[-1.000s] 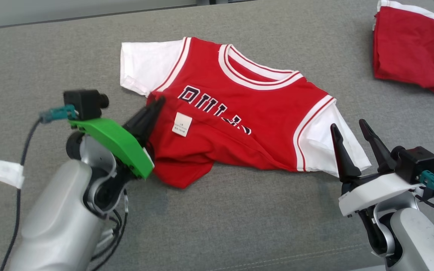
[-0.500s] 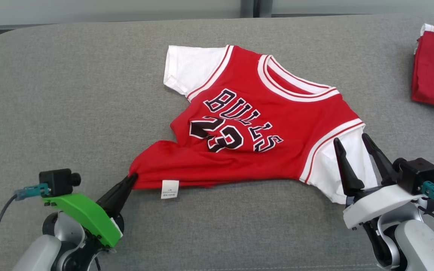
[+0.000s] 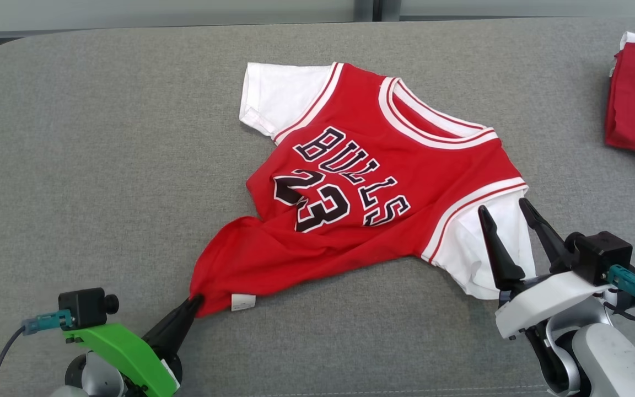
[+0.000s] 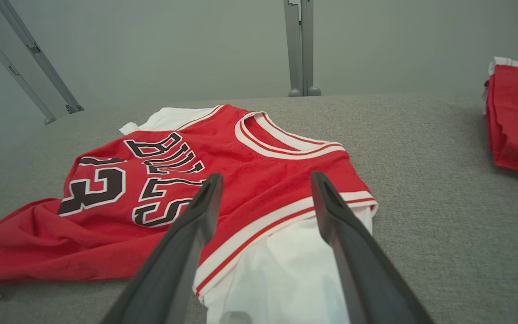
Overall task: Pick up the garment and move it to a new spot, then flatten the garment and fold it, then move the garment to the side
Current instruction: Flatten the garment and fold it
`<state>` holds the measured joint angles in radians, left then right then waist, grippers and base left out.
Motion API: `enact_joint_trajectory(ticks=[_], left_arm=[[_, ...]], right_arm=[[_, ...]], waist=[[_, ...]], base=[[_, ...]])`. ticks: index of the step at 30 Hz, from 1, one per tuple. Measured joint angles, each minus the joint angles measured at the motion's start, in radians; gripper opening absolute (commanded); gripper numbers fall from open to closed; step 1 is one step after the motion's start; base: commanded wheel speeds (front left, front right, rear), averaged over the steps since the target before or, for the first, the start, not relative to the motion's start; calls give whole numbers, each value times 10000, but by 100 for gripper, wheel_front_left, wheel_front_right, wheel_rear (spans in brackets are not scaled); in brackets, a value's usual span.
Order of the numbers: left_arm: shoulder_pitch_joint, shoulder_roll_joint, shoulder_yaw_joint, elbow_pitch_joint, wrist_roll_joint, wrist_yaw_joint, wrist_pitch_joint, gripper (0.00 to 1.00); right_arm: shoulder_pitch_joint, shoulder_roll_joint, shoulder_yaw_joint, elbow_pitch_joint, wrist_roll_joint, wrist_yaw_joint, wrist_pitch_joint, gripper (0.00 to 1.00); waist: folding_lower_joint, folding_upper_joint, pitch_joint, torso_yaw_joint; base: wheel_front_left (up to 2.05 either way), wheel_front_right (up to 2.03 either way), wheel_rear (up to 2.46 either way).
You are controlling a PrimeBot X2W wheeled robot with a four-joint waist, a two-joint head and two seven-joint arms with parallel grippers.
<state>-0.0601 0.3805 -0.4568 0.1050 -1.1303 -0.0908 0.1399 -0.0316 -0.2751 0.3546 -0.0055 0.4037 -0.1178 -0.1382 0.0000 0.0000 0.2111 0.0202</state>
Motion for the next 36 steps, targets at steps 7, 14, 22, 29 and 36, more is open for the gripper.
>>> enact_joint_trajectory(ticks=[7,14,22,29,36], left_arm=[[4,-132,-10,-502,-6,0,-67,100],[106,138,232,-700,8,174,-199,100],[226,500,754,-1179,903,591,-1127,100],[705,443,1034,-1536,1649,1014,-2217,100],[1310,230,1323,-1499,2539,1484,-3463,100]], right_arm=[[-1,13,-15,-19,-2,-2,31,100],[-1,10,-50,-27,-15,-58,42,100],[29,-115,-240,-86,-313,-59,23,100],[623,-159,-577,-176,-414,-61,-148,100],[1254,-359,-1104,-157,-800,-71,-637,100]], waist=[[0,0,78,-130],[0,0,66,-224],[0,0,-250,-249],[0,0,-559,-326],[0,0,-904,-484]], base=[[0,0,0],[0,0,0],[0,0,0],[0,0,0],[0,0,0]])
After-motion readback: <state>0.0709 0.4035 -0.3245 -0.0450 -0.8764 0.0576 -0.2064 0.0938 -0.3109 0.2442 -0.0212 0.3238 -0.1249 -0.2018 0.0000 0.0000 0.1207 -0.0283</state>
